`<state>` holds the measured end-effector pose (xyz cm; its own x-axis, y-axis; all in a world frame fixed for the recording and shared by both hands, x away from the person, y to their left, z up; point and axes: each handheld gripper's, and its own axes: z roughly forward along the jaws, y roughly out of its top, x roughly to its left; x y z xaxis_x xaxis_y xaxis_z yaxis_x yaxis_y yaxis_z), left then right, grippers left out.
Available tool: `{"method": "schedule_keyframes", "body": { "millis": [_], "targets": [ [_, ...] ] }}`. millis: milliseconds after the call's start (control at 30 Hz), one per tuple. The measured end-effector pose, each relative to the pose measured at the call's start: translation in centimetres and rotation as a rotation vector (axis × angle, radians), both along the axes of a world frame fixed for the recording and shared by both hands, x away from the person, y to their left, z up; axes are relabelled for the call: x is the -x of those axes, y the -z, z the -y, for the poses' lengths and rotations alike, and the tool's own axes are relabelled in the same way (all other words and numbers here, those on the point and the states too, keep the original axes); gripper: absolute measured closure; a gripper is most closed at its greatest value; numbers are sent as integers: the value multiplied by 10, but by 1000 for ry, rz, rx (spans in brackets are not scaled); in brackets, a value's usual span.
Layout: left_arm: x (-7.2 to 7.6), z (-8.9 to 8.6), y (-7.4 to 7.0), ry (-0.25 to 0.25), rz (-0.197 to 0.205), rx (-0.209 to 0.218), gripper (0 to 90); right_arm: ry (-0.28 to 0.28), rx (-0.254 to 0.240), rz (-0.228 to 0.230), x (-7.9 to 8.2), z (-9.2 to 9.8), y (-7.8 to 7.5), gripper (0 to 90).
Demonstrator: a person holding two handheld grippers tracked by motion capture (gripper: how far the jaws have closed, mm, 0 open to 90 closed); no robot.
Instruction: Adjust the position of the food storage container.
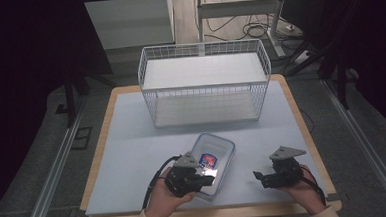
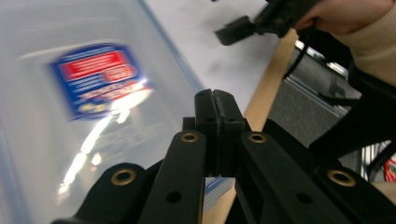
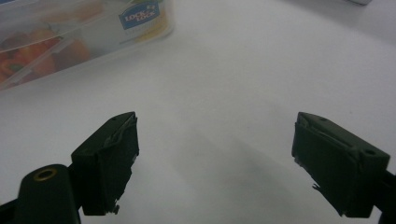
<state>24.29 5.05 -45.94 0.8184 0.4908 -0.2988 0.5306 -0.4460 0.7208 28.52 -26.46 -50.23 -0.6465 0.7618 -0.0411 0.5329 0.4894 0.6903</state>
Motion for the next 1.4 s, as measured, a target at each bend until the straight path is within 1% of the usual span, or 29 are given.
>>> {"method": "schedule_keyframes", "body": {
  "millis": [100, 167, 200, 233, 267, 300, 433, 633, 667, 700, 800, 1033, 1167, 1200, 1400],
  "targets": [
    [3, 15, 1, 30, 2, -20, 900, -1, 2, 0, 0, 0, 0, 149],
    [5, 24, 2, 39, 0, -28, 900, 0, 1, 1, 0, 1, 0, 149],
    [6, 29, 4, 51, 2, -42, 900, -1, 3, 3, 0, 1, 0, 149],
    [6, 29, 4, 51, 2, -42, 900, -1, 3, 3, 0, 1, 0, 149],
    [8, 38, 7, 65, -4, -58, 900, 0, 3, 2, 0, 1, 0, 149],
    [9, 42, 9, 67, -7, -67, 900, 0, 3, 2, 0, 1, 0, 149],
    [11, 49, 17, 76, -7, -108, 900, 0, 5, 4, 0, 1, 0, 149],
    [10, 48, 24, 58, -7, -140, 900, -3, 11, 7, 0, 1, 0, 149],
    [9, 48, 26, 66, -19, -131, 900, -5, 13, 7, 0, 1, 1, 149],
    [9, 48, 26, 64, -20, -133, 900, -5, 13, 7, 0, 1, 1, 149],
    [10, 49, 27, 67, -12, -142, 900, -4, 14, 7, 0, 1, 1, 149],
    [11, 44, 26, 60, -11, -151, 900, -2, 15, 10, 1, 2, 0, 149],
    [11, 37, 26, 56, -20, -152, 900, -3, 15, 10, 1, 2, 0, 149],
    [11, 33, 25, 50, -26, -159, 900, -3, 16, 10, 1, 1, 0, 149],
    [11, 19, 26, 32, -34, -161, 900, -2, 15, 11, 1, 2, 0, 149]
  ]
}}
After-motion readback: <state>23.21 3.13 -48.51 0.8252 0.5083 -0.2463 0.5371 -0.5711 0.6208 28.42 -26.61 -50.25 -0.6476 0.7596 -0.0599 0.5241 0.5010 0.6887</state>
